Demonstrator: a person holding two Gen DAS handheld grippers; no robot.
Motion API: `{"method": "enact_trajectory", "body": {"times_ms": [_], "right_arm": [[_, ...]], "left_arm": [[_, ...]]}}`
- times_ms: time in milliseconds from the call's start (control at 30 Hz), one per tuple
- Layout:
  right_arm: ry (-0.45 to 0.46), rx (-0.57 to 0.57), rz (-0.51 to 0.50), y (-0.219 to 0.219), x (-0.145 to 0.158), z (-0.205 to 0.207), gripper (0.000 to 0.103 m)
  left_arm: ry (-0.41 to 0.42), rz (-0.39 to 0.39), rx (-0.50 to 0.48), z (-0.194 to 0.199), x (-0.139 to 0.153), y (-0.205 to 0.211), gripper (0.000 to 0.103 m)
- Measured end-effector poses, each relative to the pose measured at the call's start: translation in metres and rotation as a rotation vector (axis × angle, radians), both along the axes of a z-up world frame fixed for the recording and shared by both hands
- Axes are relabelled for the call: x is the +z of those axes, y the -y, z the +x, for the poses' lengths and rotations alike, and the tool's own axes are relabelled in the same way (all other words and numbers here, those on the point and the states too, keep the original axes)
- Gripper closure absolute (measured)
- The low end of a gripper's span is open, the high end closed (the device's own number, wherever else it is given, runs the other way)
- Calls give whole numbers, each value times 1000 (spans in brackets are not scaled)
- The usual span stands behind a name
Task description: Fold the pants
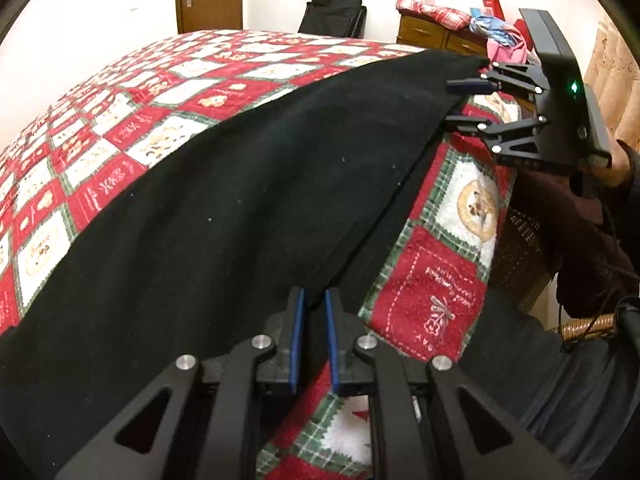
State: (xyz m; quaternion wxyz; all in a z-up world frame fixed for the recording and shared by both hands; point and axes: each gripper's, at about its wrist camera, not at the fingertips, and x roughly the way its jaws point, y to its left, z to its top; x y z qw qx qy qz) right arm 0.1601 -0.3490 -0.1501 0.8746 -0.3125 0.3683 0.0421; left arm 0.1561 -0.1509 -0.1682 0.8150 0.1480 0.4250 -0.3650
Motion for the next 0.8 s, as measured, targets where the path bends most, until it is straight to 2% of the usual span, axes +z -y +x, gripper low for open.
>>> {"method": "enact_trajectory", "body": {"times_ms": [67,133,200,333,467,600,700,800], "right_arm": [[23,7,4,-2,1,-1,61],[19,14,24,-3,3,1,89],[24,15,40,-5,6,2,94],[56,18,86,-3,23,-4,98],[79,20,114,2,37,-16,101],[50,11,87,7,19,-15,101],[-24,7,115,12,2,-8,100],[-10,16,123,12,2,-12,99]], "left_arm": [[10,14,-3,-1,0,3,90],[23,26,-5,-1,0,6,91],[27,21,-5,-2,1,6,98],[1,-36,7,-2,9,-1,100],[-20,-89,-24,-11,18,-7,100],[-52,-103,-30,-14,12,-6,100],[-70,-142,6,-7,12,-13,100],[-55,-188,42,1,20,-21,100]]}}
